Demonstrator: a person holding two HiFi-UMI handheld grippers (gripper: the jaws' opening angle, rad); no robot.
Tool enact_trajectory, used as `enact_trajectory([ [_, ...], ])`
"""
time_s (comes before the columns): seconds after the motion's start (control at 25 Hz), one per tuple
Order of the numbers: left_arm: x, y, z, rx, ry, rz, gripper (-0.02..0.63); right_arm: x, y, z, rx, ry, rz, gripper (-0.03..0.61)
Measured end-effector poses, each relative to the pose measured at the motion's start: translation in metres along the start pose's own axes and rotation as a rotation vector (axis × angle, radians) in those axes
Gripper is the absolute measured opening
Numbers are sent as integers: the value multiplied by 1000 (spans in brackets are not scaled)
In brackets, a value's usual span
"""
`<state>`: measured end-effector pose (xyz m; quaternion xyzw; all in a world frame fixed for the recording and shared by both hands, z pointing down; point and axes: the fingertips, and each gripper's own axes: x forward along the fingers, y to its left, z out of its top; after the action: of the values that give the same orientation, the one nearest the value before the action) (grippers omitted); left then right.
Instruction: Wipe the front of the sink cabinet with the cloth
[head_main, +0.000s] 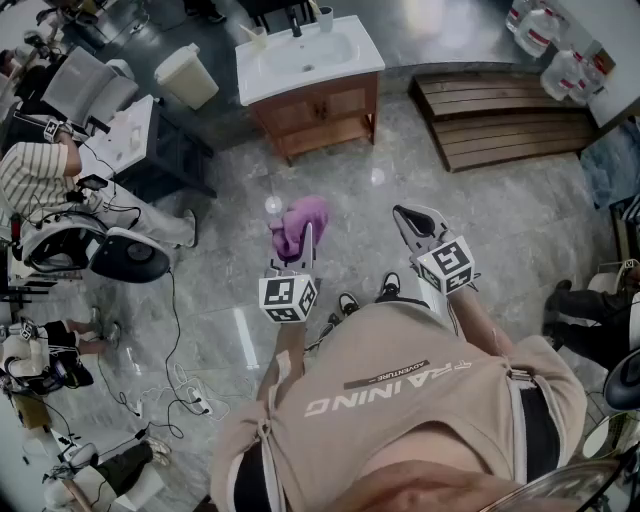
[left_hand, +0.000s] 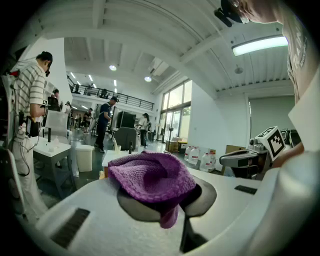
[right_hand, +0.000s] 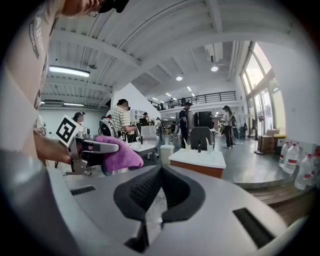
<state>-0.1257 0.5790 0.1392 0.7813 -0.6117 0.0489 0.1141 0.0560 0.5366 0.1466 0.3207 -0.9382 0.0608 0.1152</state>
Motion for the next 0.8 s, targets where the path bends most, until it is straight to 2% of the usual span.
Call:
enact_trajectory([
  [0.2, 6, -6, 2, 1, -28, 8, 49, 3, -3, -2, -31, 5, 27, 11],
  [0.6, 20, -2, 1, -18, -18, 47, 49, 13, -30, 4, -37, -9, 21, 12],
  [0.8, 28, -7, -11, -52, 6, 101, 49, 10, -34, -13, -16, 18, 95, 12],
])
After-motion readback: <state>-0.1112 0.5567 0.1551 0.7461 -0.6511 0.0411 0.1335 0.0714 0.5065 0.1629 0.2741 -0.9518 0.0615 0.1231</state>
